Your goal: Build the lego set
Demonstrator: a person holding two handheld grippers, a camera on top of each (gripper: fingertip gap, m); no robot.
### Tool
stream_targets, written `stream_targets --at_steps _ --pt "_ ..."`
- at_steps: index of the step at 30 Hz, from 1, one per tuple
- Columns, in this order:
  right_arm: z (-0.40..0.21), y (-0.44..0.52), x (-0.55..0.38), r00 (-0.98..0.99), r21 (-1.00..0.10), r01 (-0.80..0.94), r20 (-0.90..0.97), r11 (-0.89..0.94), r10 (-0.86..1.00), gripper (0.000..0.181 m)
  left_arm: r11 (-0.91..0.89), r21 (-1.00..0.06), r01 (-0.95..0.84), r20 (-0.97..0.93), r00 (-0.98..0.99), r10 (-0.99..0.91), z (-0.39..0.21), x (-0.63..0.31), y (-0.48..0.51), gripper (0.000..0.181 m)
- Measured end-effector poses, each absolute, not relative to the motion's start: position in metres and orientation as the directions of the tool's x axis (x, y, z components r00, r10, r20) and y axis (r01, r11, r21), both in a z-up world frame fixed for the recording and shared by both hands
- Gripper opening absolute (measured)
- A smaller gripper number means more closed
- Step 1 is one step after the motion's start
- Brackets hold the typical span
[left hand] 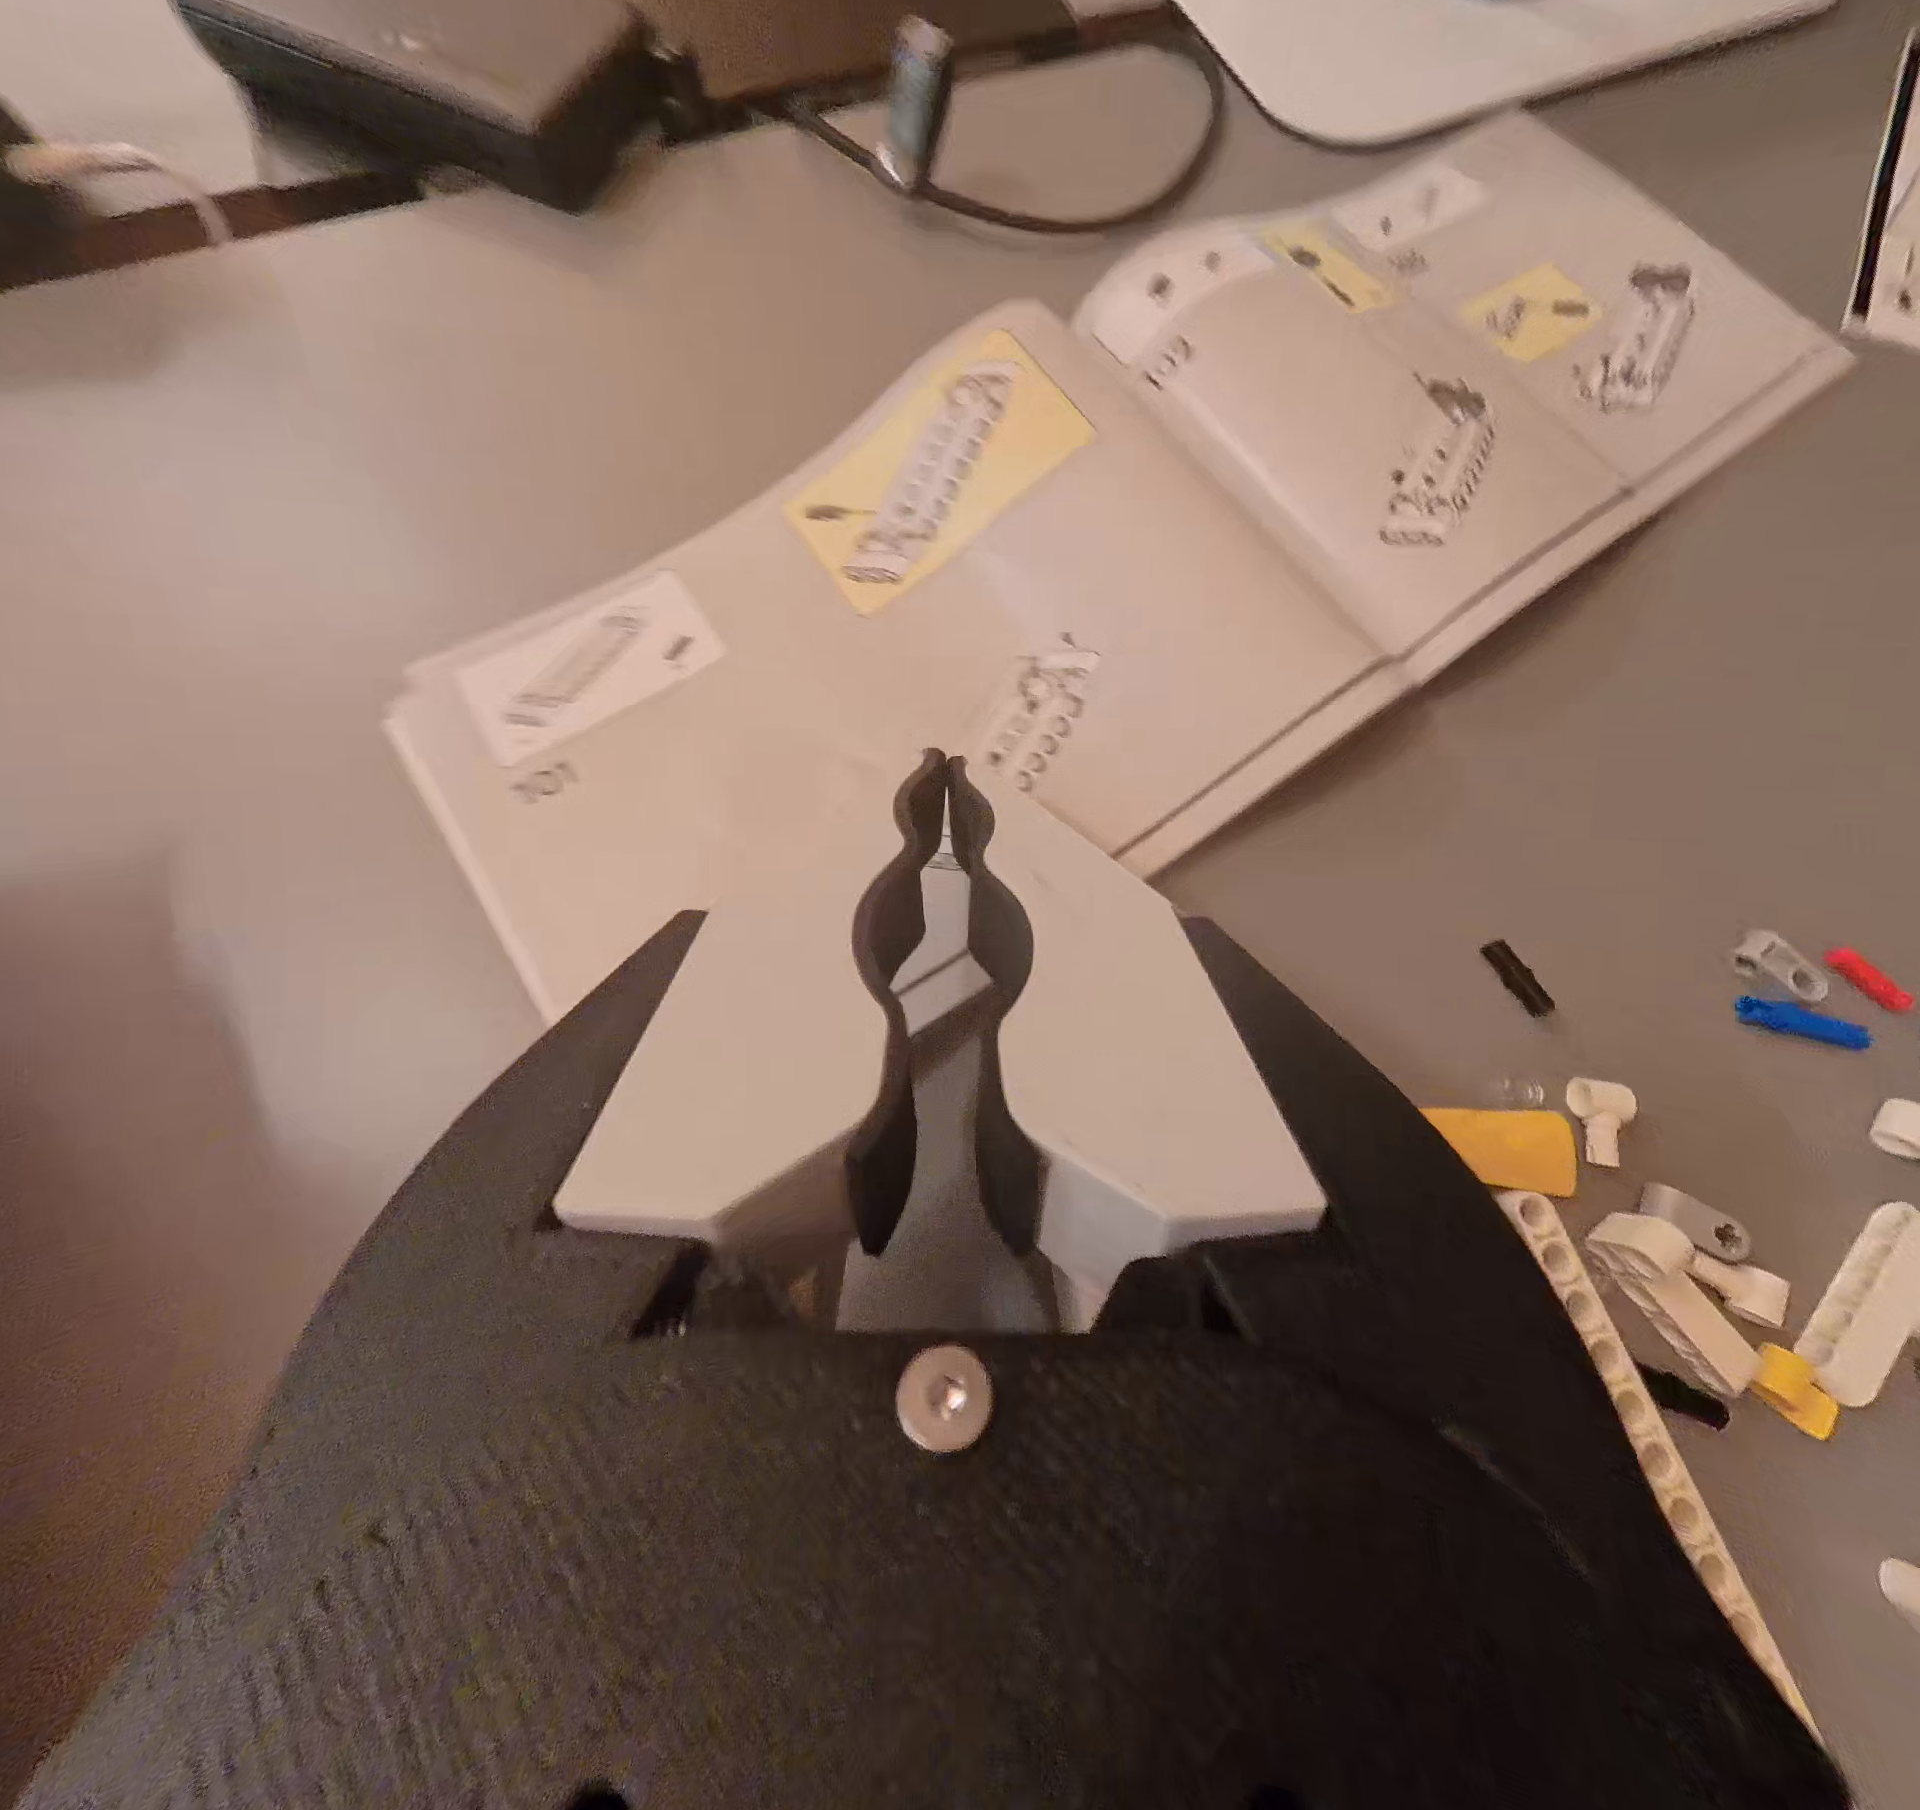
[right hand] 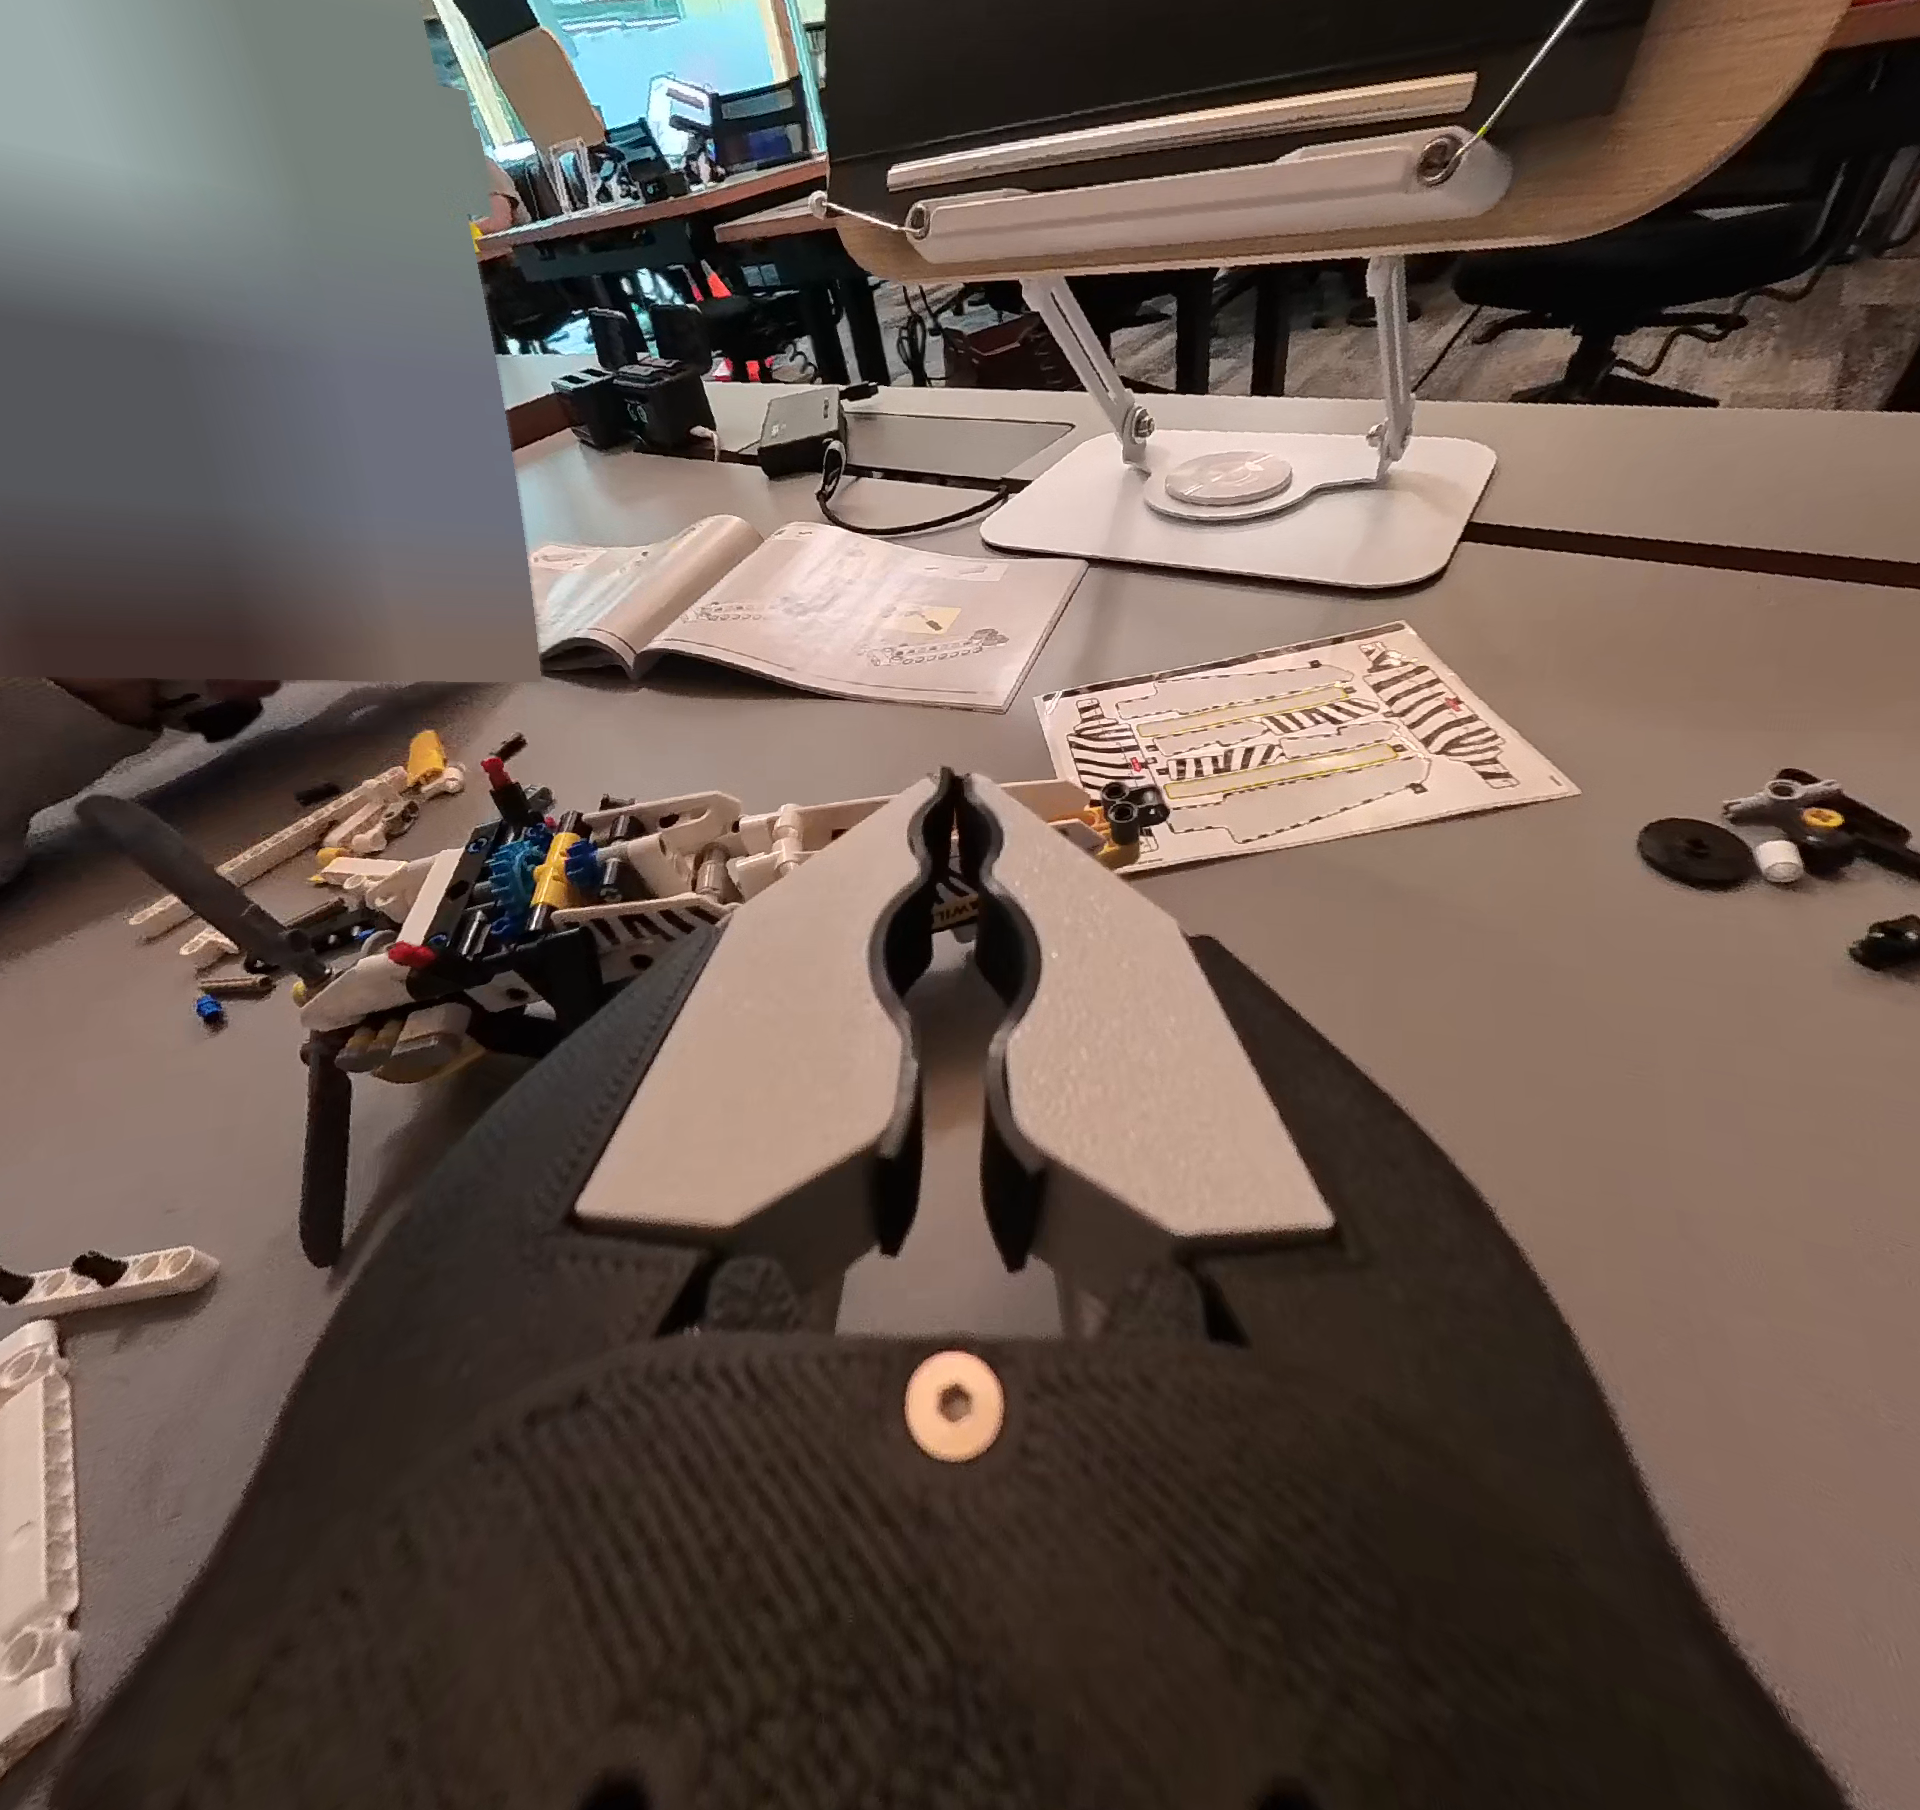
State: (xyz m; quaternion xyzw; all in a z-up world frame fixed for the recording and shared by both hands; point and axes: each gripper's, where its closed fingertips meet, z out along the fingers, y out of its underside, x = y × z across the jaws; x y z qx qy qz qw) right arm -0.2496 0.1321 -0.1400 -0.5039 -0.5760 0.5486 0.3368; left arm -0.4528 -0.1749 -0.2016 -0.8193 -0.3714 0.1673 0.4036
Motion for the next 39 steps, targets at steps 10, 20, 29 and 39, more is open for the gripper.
stream_targets --at_steps 10,20,29,39 --pt "-0.146 0.131 -0.253 -0.288 -0.952 0.265 -0.232 -0.155 0.929 0.000 -0.381 -0.764 0.520 0.062 0.647 0.760 -0.213 -0.460 -0.186 0.000" --pt "-0.146 0.131 -0.253 -0.291 -0.949 0.270 -0.240 -0.161 0.926 0.000 -0.419 -0.738 0.529 0.027 0.644 0.765 -0.221 -0.460 -0.189 0.000" --pt "-0.146 0.132 -0.253 -0.290 -0.949 0.272 -0.241 -0.162 0.926 0.000 -0.429 -0.730 0.532 0.024 0.646 0.763 -0.223 -0.460 -0.189 0.000" --pt "-0.146 0.132 -0.253 -0.291 -0.949 0.272 -0.241 -0.161 0.926 0.000 -0.426 -0.724 0.542 0.036 0.648 0.761 -0.224 -0.460 -0.189 0.001"
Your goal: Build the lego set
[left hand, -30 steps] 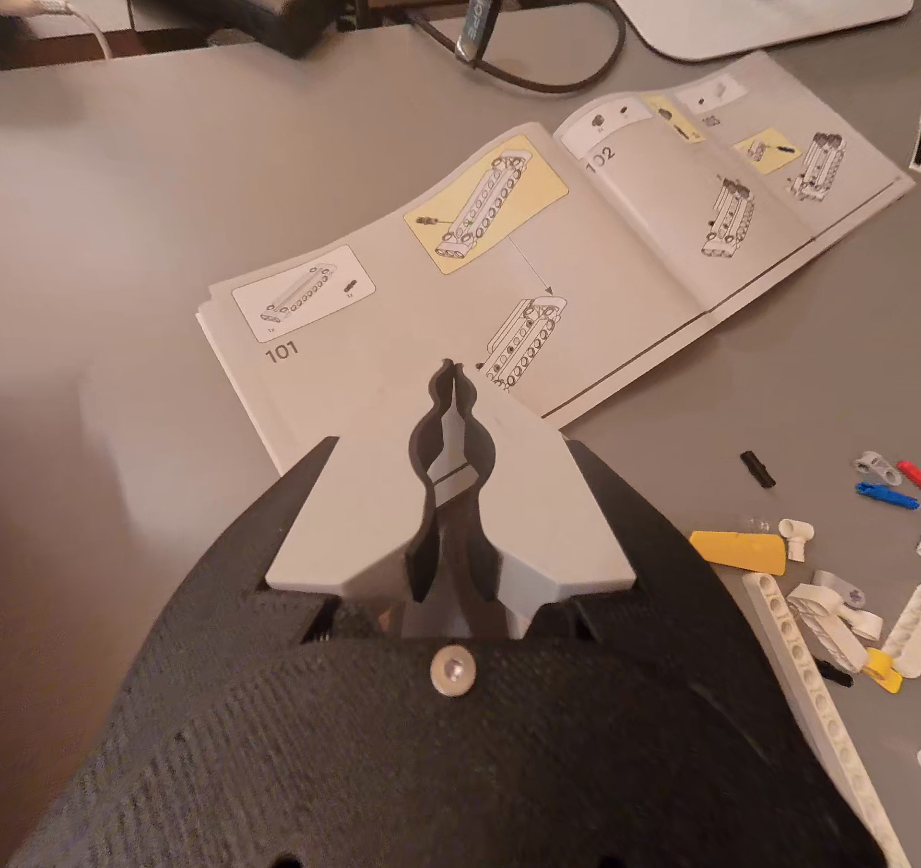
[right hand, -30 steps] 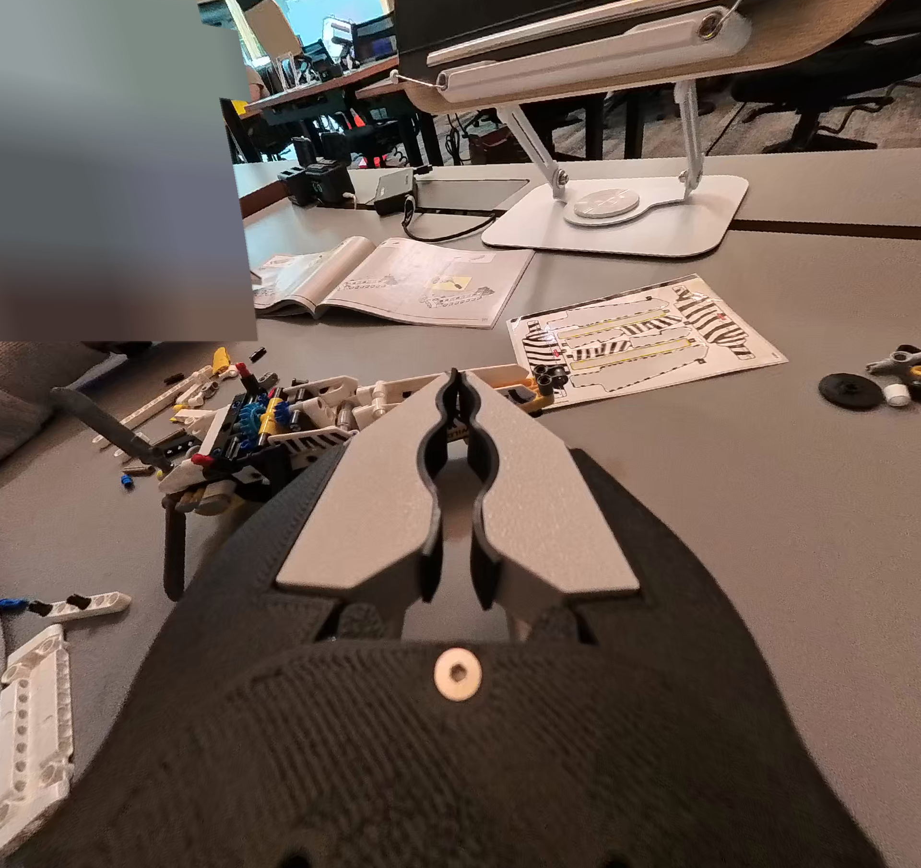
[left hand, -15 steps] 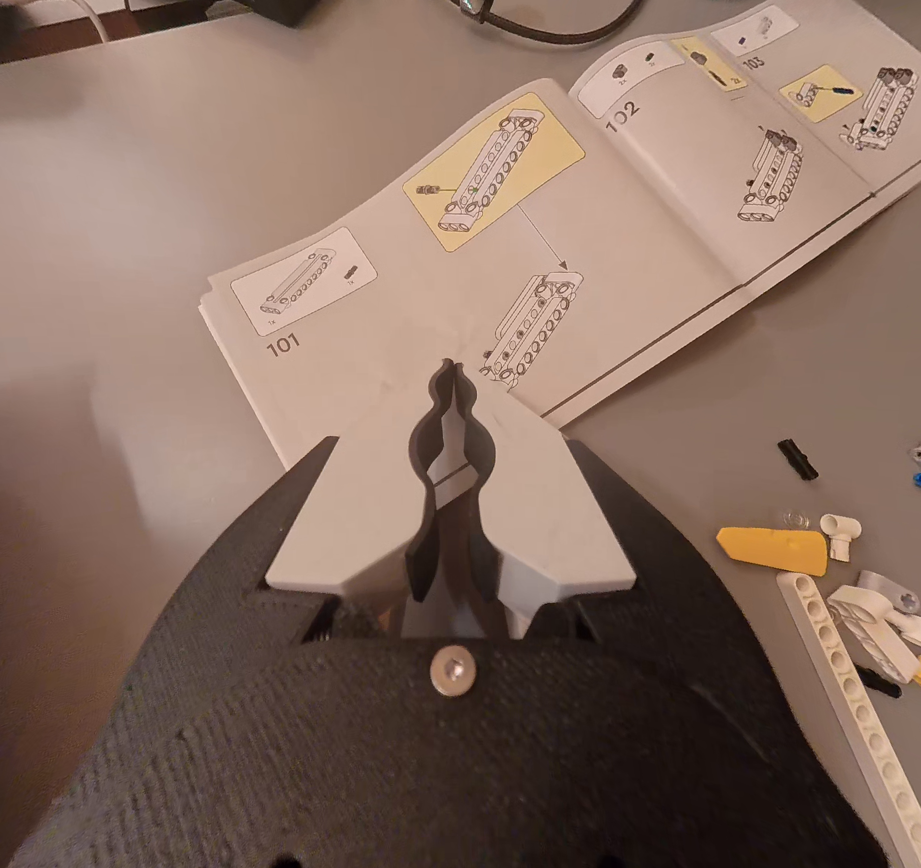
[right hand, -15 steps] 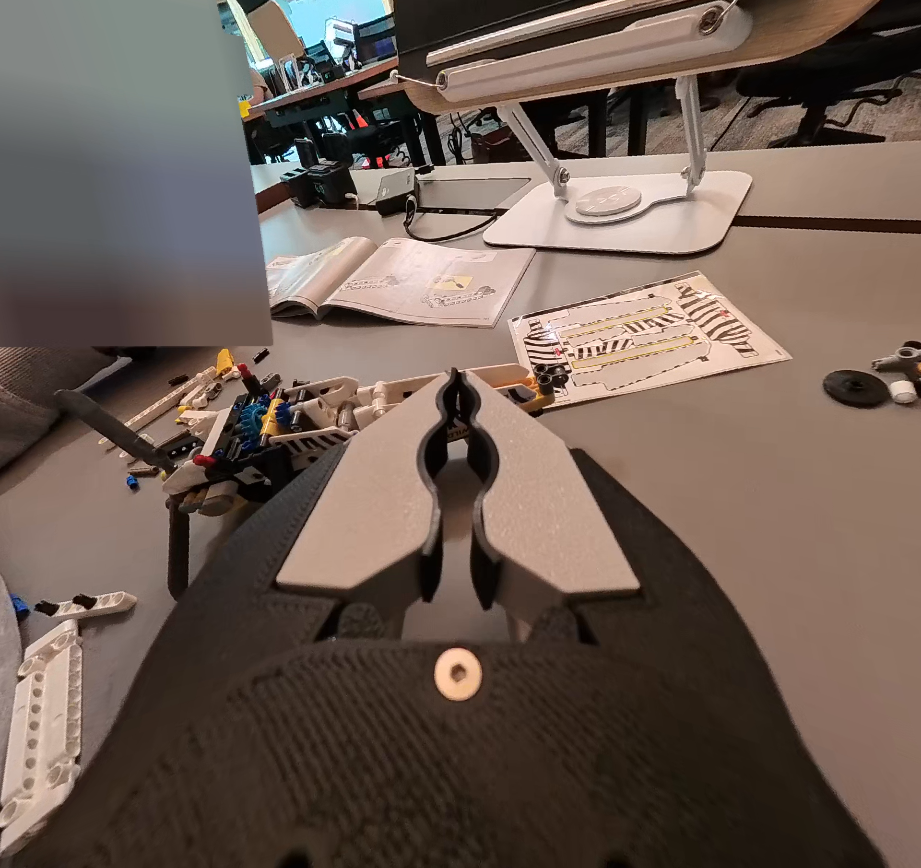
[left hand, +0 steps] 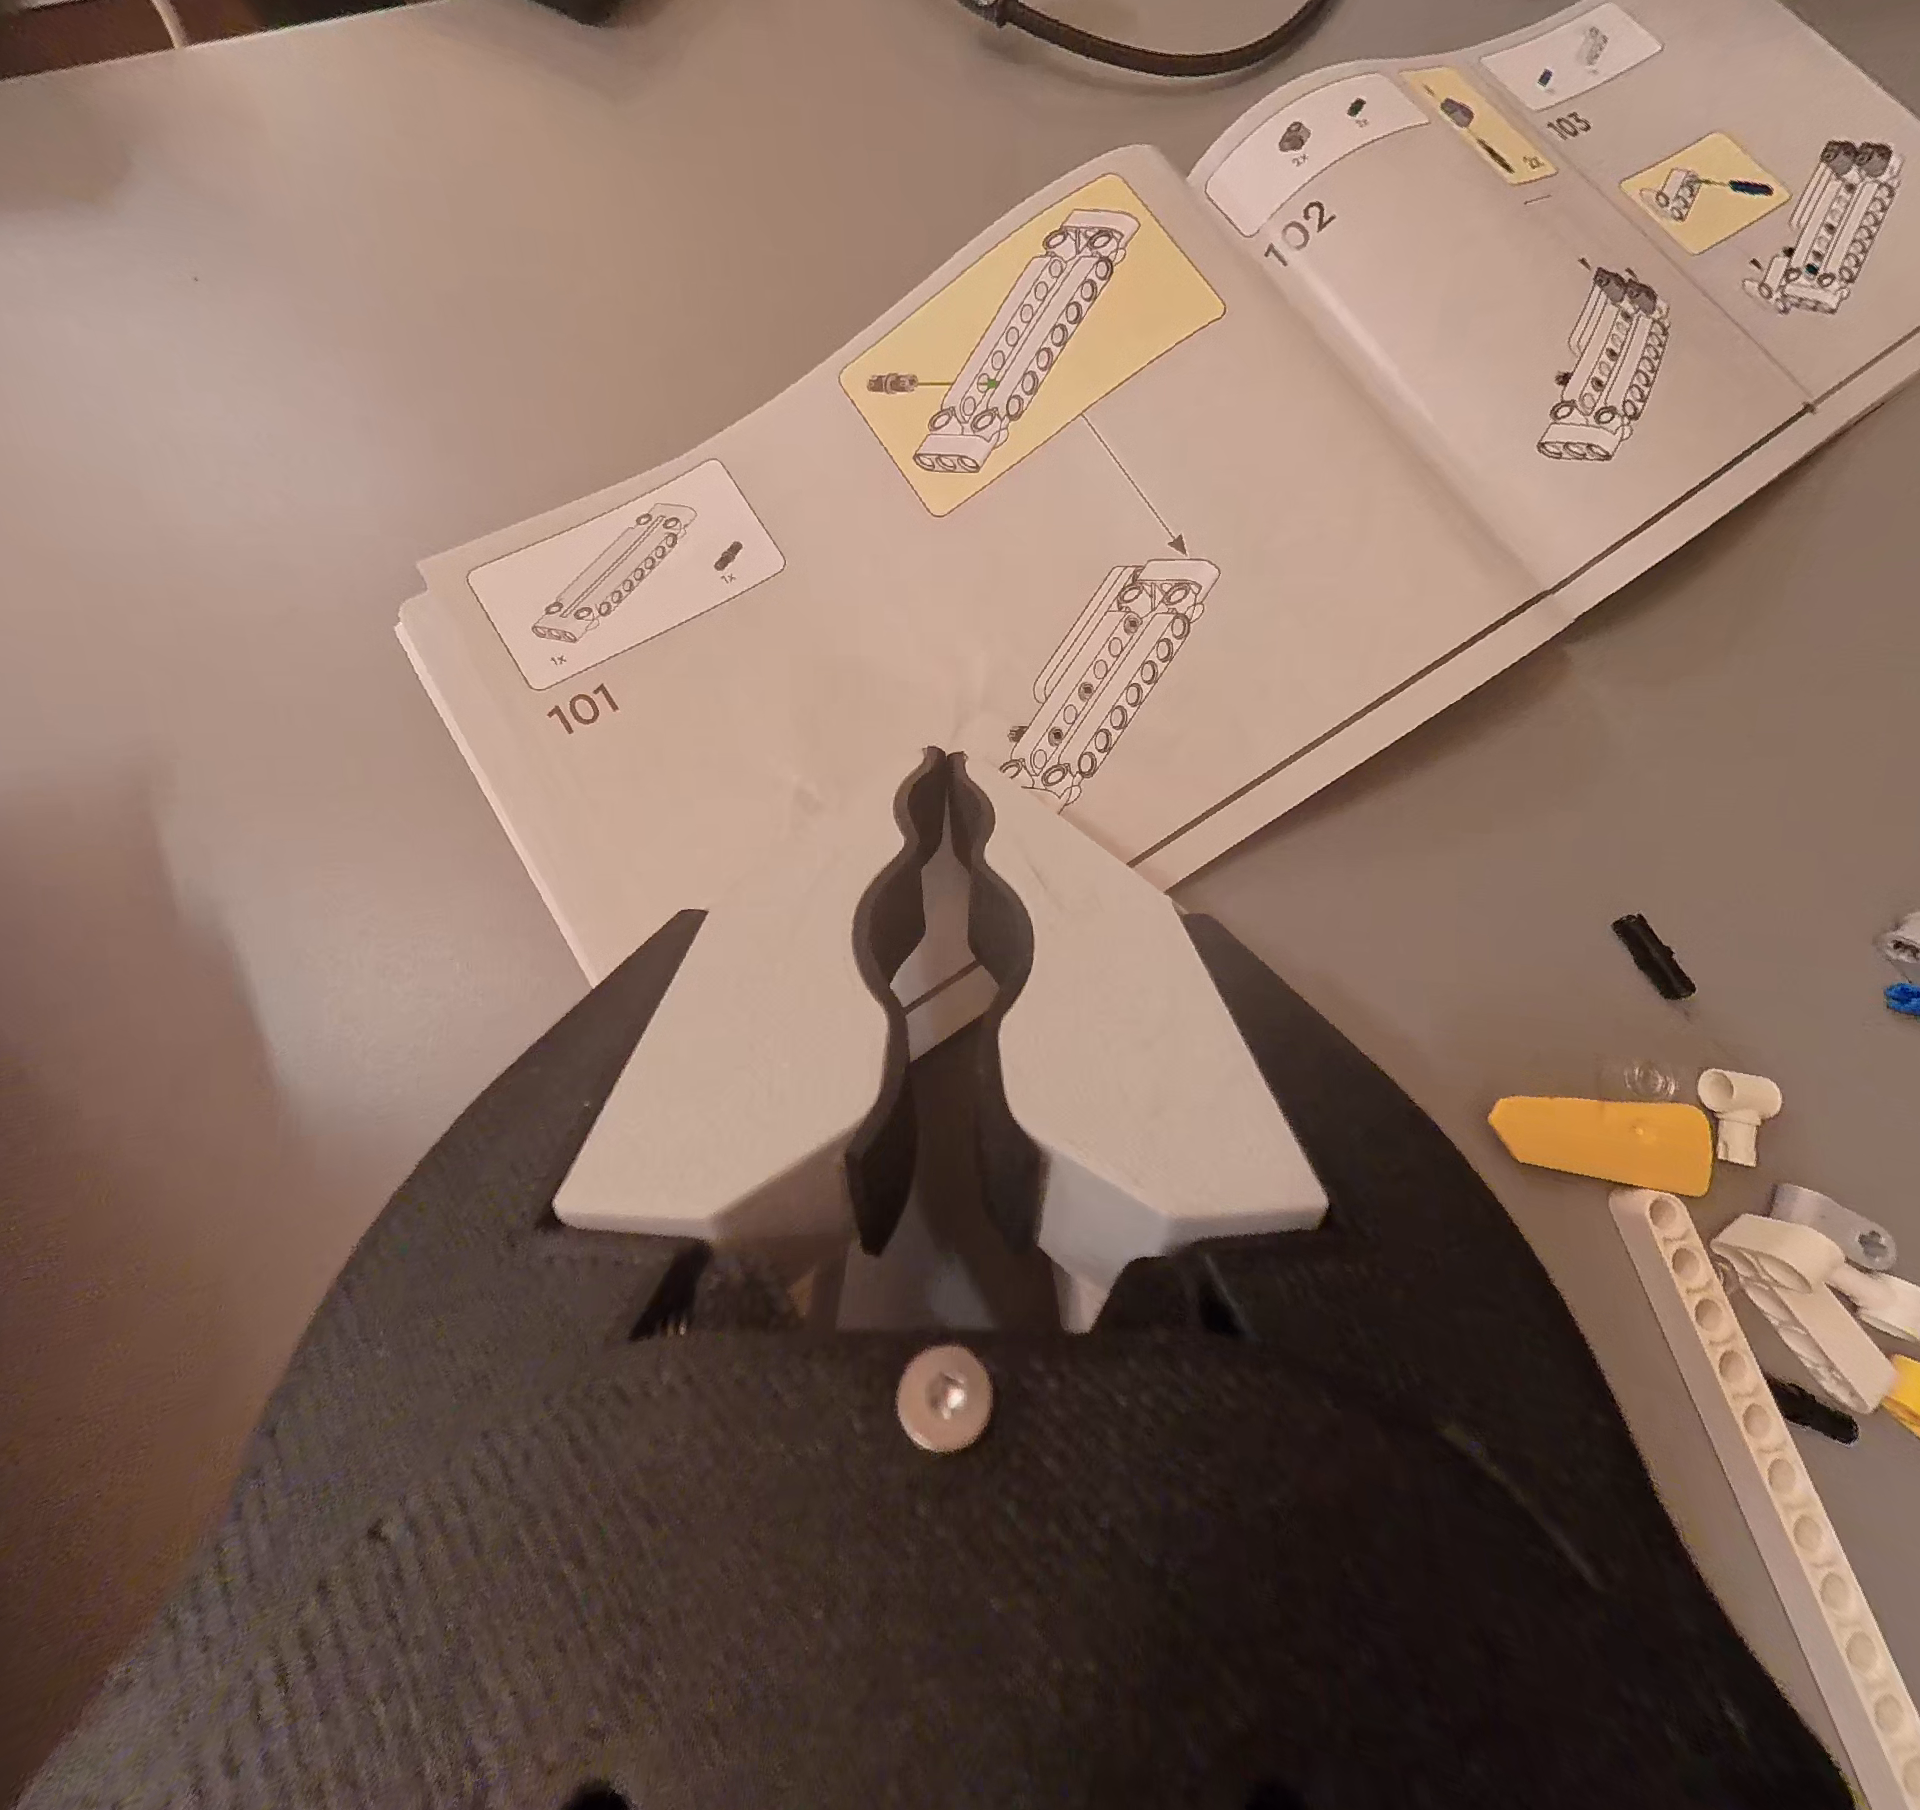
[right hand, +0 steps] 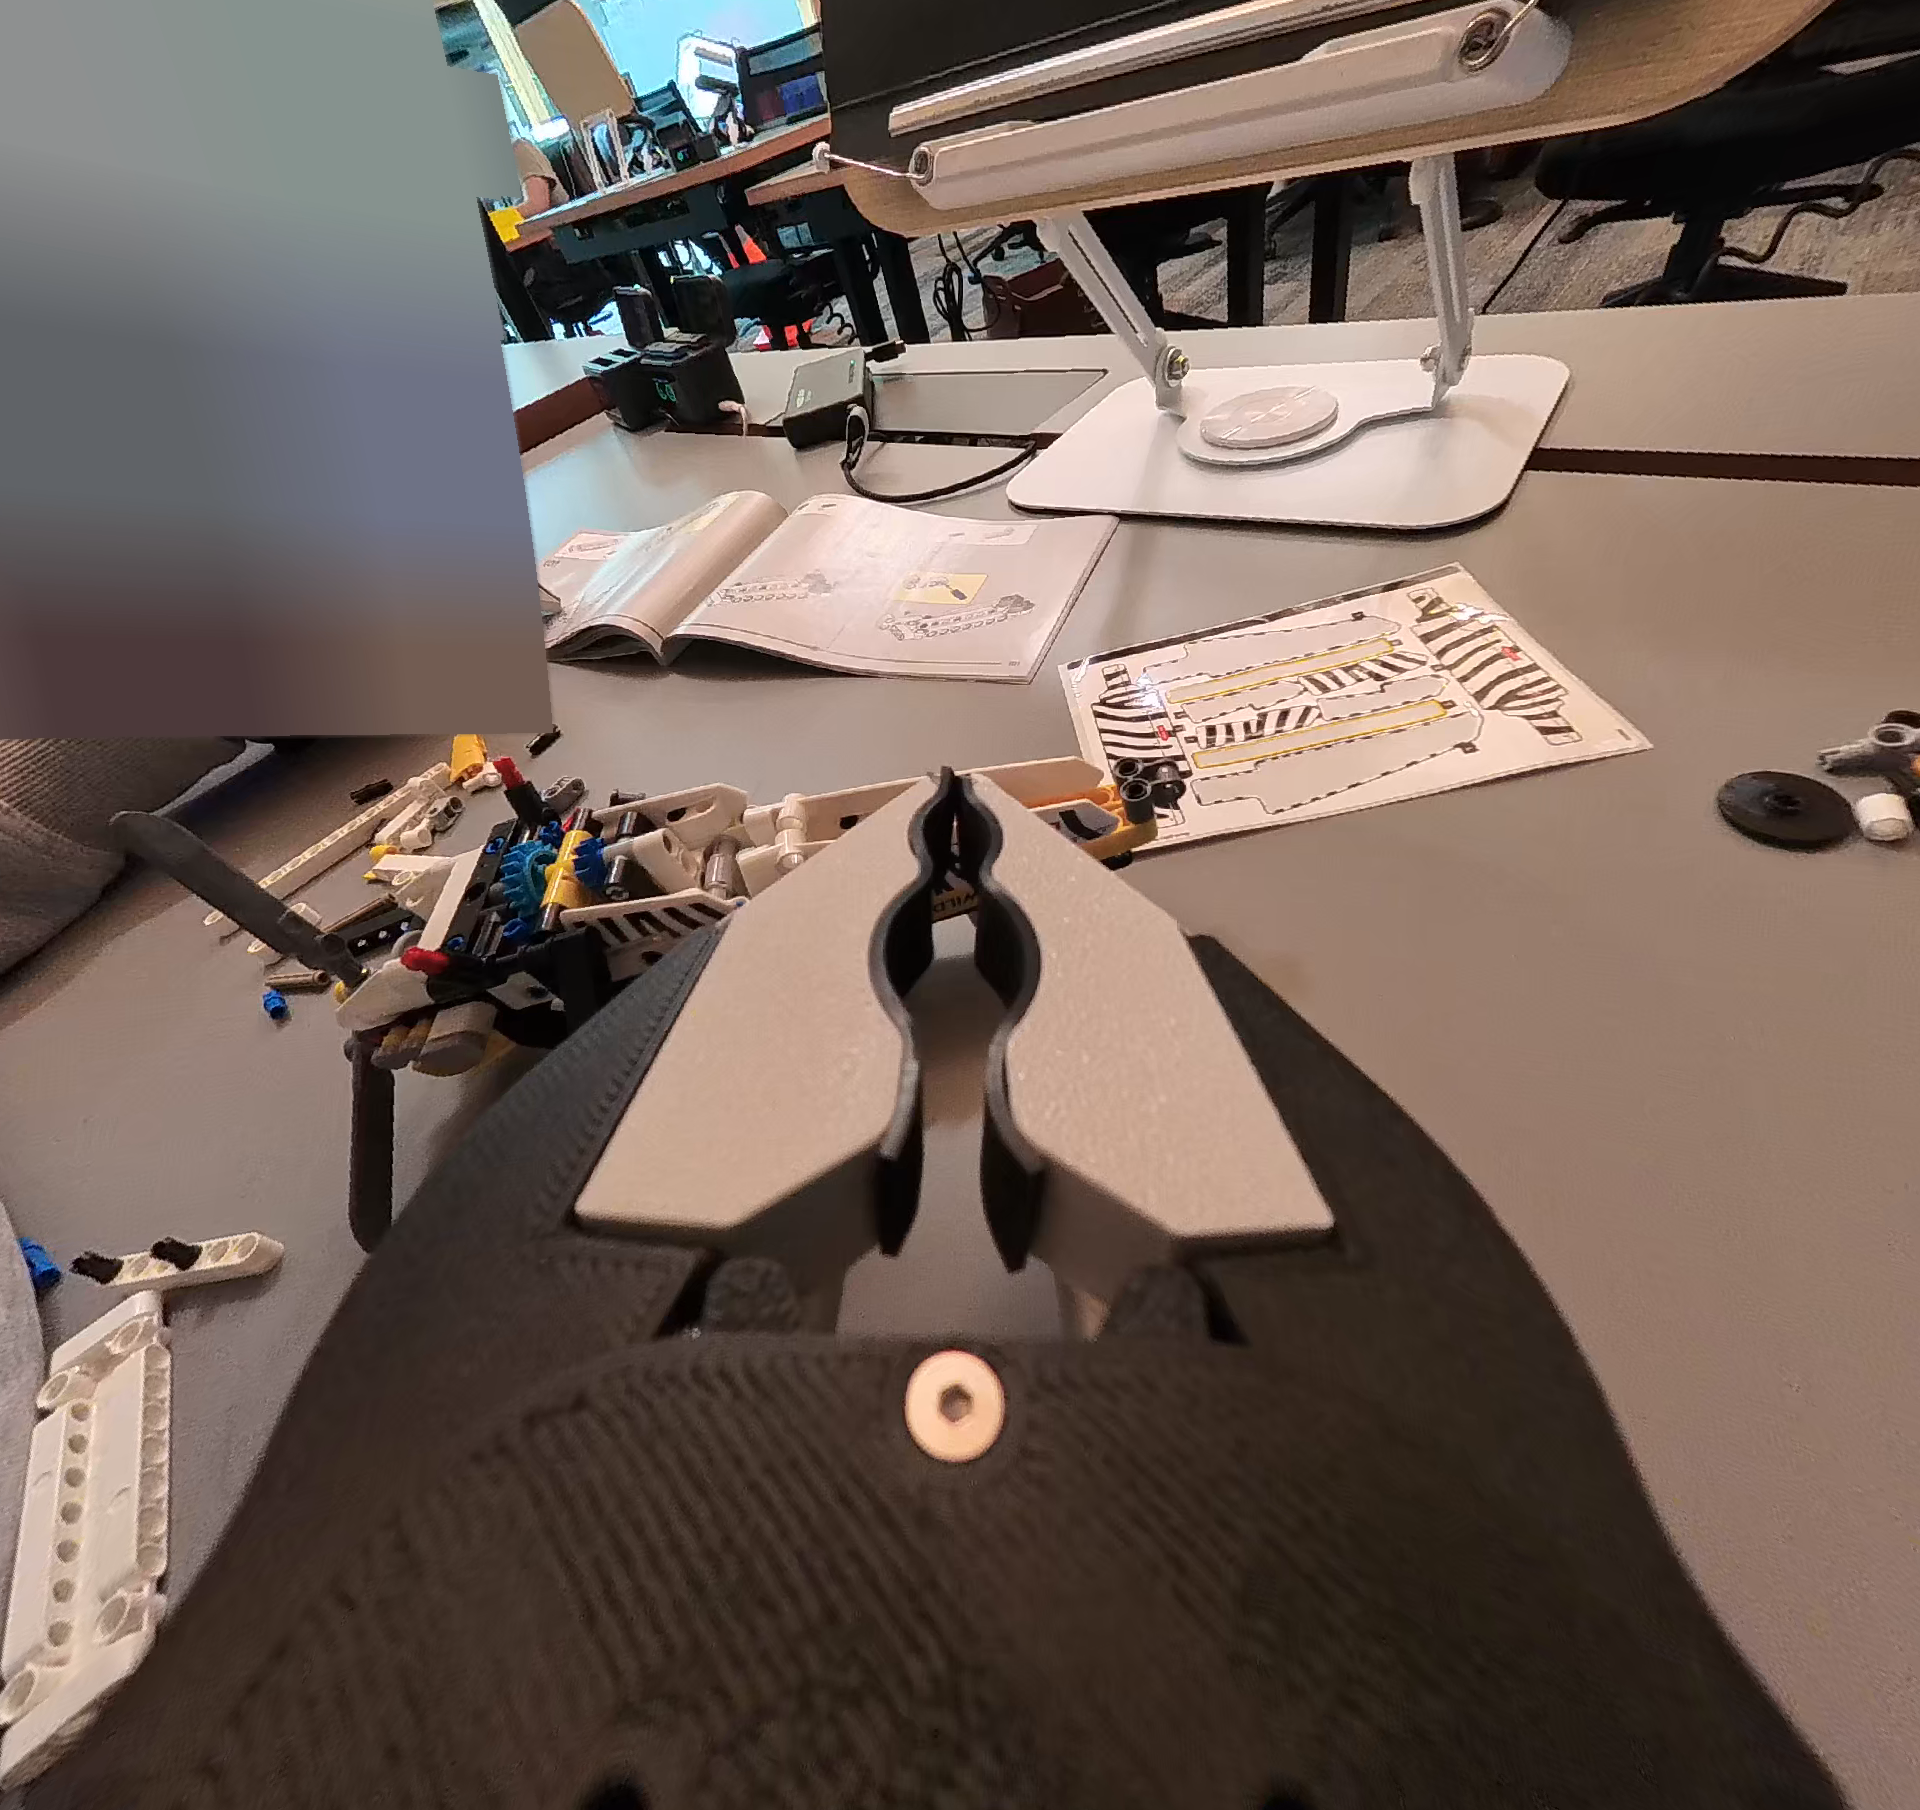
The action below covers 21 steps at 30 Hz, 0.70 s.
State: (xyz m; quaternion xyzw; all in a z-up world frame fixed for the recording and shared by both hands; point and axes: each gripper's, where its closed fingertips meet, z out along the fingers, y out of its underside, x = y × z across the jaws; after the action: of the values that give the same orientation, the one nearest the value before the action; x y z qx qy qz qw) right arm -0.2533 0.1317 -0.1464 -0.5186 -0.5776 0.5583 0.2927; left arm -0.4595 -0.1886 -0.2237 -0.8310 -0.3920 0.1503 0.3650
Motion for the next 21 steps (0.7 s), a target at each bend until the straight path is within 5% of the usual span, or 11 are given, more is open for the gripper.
stream_targets --at_steps 21 --pt "-0.1471 0.1322 -0.2538 -0.290 -0.947 0.275 -0.245 -0.164 0.925 0.000 -0.429 -0.723 0.541 0.034 0.648 0.761 -0.2240 -0.4596 -0.1885 0.001"
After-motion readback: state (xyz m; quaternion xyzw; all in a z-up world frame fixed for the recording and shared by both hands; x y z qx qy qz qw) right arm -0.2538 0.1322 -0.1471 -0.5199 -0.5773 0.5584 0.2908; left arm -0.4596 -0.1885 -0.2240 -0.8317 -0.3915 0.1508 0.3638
